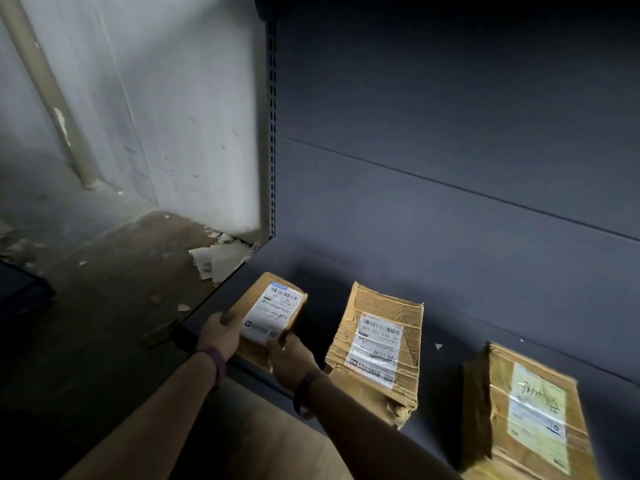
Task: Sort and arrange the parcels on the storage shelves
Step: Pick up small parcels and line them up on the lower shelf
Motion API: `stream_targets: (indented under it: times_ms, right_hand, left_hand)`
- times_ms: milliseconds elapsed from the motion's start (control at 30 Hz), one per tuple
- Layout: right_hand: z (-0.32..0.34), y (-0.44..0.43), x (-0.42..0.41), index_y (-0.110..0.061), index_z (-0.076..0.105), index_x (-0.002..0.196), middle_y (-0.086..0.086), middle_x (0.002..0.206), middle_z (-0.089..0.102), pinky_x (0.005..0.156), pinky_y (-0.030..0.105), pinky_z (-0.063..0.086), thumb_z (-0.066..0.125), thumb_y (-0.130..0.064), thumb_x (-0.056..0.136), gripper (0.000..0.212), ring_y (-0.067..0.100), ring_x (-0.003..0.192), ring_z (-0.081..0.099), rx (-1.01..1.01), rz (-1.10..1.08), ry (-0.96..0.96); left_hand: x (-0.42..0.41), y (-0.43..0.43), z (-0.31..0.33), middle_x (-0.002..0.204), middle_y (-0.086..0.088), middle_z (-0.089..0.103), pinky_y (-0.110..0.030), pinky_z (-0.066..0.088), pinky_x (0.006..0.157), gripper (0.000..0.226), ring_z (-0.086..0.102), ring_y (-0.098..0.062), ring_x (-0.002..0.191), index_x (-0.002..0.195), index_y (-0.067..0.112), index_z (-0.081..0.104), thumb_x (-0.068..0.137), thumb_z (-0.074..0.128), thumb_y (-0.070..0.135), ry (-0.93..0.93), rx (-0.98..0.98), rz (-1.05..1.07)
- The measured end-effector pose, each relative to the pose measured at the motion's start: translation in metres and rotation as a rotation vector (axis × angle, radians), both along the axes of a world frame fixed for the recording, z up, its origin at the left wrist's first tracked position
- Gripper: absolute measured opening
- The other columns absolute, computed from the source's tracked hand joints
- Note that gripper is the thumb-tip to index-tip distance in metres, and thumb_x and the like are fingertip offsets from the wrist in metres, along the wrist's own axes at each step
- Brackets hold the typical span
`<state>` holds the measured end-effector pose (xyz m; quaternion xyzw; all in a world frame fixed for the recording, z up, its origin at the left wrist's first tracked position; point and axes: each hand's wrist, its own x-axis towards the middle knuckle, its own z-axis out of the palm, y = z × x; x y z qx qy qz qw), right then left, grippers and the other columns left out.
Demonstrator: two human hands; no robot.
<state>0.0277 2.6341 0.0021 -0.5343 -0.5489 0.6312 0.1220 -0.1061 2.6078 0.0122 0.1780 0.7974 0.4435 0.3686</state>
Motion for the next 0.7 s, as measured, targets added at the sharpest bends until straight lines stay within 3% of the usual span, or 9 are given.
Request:
stream_targets:
  times_ms: [100, 167, 233, 300, 400, 467, 533, 633, 700]
  right_hand:
    - [-0.005, -0.007, -0.003, -0.025, 0.046, 0.135, -0.008, 0.118, 0.059, 0.061, 0.009, 0.040, 0.046, -0.036, 0.100, 0.037, -0.006, 0.079, 0.052, 0.046, 0.014, 0.007]
    - [-0.008, -0.006, -0.004, -0.021, 0.050, 0.130, -0.006, 0.118, 0.061, 0.061, 0.009, 0.045, 0.045, -0.033, 0.101, 0.032, -0.004, 0.082, 0.057, 0.101, -0.005, -0.018]
    - [-0.006, -0.001, -0.003, -0.015, 0.053, 0.124, 0.004, 0.121, 0.063, 0.078, 0.026, 0.057, 0.047, -0.024, 0.099, 0.026, 0.011, 0.096, 0.065, 0.190, -0.047, -0.074]
    - [-0.001, 0.006, -0.002, -0.012, 0.051, 0.115, 0.009, 0.115, 0.063, 0.090, 0.041, 0.055, 0.046, -0.013, 0.096, 0.020, 0.026, 0.103, 0.065, 0.265, -0.095, -0.105]
    - [0.005, 0.012, 0.001, -0.020, 0.046, 0.104, -0.005, 0.098, 0.058, 0.086, 0.032, 0.054, 0.048, -0.002, 0.092, 0.022, 0.017, 0.096, 0.060, 0.323, -0.114, -0.092]
    - [0.007, 0.011, 0.001, -0.022, 0.045, 0.106, -0.011, 0.092, 0.053, 0.071, 0.019, 0.049, 0.050, 0.002, 0.090, 0.029, 0.008, 0.087, 0.056, 0.360, -0.090, -0.107]
    - [0.006, 0.009, 0.000, -0.021, 0.045, 0.111, -0.011, 0.097, 0.053, 0.070, 0.013, 0.046, 0.049, 0.005, 0.090, 0.034, 0.004, 0.086, 0.052, 0.358, -0.063, -0.112]
    - [0.006, 0.005, -0.002, -0.015, 0.046, 0.121, -0.007, 0.105, 0.055, 0.085, 0.021, 0.049, 0.049, 0.003, 0.091, 0.035, 0.010, 0.097, 0.053, 0.357, -0.060, -0.096]
    - [0.006, 0.004, -0.004, -0.014, 0.048, 0.123, -0.002, 0.111, 0.059, 0.090, 0.029, 0.054, 0.050, -0.007, 0.096, 0.028, 0.014, 0.101, 0.060, 0.358, -0.070, -0.068]
  left_hand:
    - [-0.002, 0.000, -0.009, 0.116, -0.018, 0.060, -0.040, 0.047, 0.086, 0.033, 0.056, -0.030, 0.099, 0.126, 0.003, 0.052, 0.094, 0.054, 0.010, -0.065, 0.025, 0.039]
    - [-0.004, 0.000, -0.010, 0.114, -0.019, 0.061, -0.046, 0.050, 0.091, 0.031, 0.058, -0.033, 0.101, 0.120, 0.002, 0.053, 0.090, 0.060, 0.005, -0.133, 0.042, 0.059]
    - [-0.006, 0.000, -0.008, 0.113, -0.025, 0.061, -0.051, 0.048, 0.096, 0.028, 0.060, -0.035, 0.102, 0.108, 0.001, 0.054, 0.083, 0.065, -0.005, -0.165, 0.078, 0.060]
    - [-0.007, -0.002, -0.002, 0.103, -0.026, 0.060, -0.053, 0.051, 0.091, 0.031, 0.060, -0.032, 0.092, 0.092, 0.005, 0.051, 0.075, 0.069, -0.013, -0.183, 0.113, 0.055]
    - [-0.009, -0.009, 0.005, 0.098, -0.019, 0.055, -0.050, 0.056, 0.078, 0.041, 0.058, -0.035, 0.094, 0.087, 0.008, 0.044, 0.070, 0.068, -0.021, -0.237, 0.153, 0.039]
    - [-0.012, -0.012, 0.005, 0.104, -0.021, 0.055, -0.053, 0.055, 0.081, 0.045, 0.058, -0.038, 0.101, 0.091, 0.006, 0.041, 0.068, 0.066, -0.025, -0.235, 0.142, 0.018]
    - [-0.016, -0.015, 0.003, 0.106, -0.023, 0.055, -0.058, 0.052, 0.087, 0.046, 0.058, -0.041, 0.104, 0.088, 0.007, 0.041, 0.068, 0.067, -0.025, -0.213, 0.130, 0.005]
    - [-0.020, -0.016, -0.001, 0.109, -0.024, 0.058, -0.057, 0.052, 0.089, 0.043, 0.059, -0.041, 0.105, 0.086, 0.008, 0.044, 0.068, 0.069, -0.021, -0.192, 0.123, -0.006]
    - [-0.023, -0.014, -0.005, 0.107, -0.022, 0.061, -0.050, 0.054, 0.086, 0.037, 0.061, -0.037, 0.102, 0.090, 0.008, 0.051, 0.070, 0.071, -0.016, -0.185, 0.149, -0.007]
